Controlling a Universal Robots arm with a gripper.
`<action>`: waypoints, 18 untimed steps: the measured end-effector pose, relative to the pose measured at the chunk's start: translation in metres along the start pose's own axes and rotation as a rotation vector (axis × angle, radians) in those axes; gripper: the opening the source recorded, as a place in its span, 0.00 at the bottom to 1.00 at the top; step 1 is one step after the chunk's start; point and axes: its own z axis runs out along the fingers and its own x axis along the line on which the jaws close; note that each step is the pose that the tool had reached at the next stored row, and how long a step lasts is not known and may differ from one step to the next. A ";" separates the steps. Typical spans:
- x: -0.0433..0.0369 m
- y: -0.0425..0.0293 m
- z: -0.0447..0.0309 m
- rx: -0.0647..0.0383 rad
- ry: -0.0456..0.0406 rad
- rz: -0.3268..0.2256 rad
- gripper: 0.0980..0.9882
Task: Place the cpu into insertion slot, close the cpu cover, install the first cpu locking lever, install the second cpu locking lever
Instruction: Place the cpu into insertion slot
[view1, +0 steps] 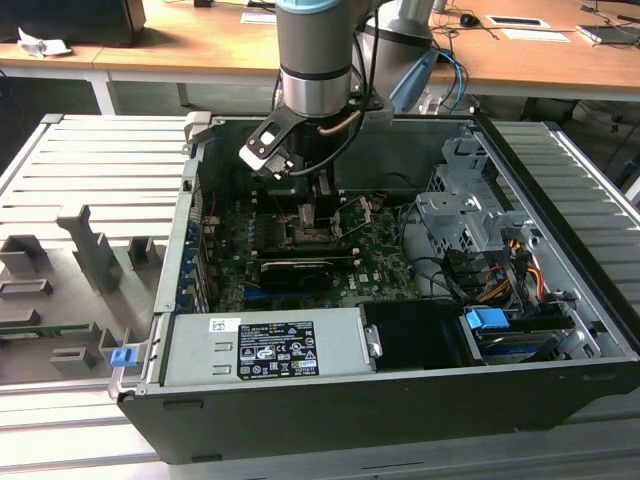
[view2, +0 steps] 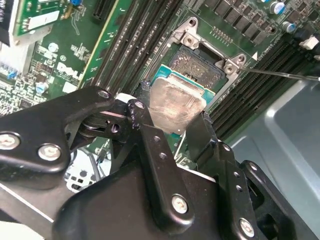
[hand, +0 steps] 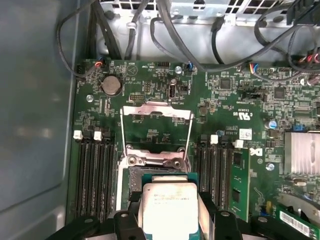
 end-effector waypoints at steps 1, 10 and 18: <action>0.0002 -0.0004 0.0031 0.000 -0.0014 0.016 0.48; 0.0098 -0.0072 0.0176 -0.001 -0.0025 0.030 0.48; 0.0134 -0.0089 0.0327 -0.001 -0.0043 0.050 0.48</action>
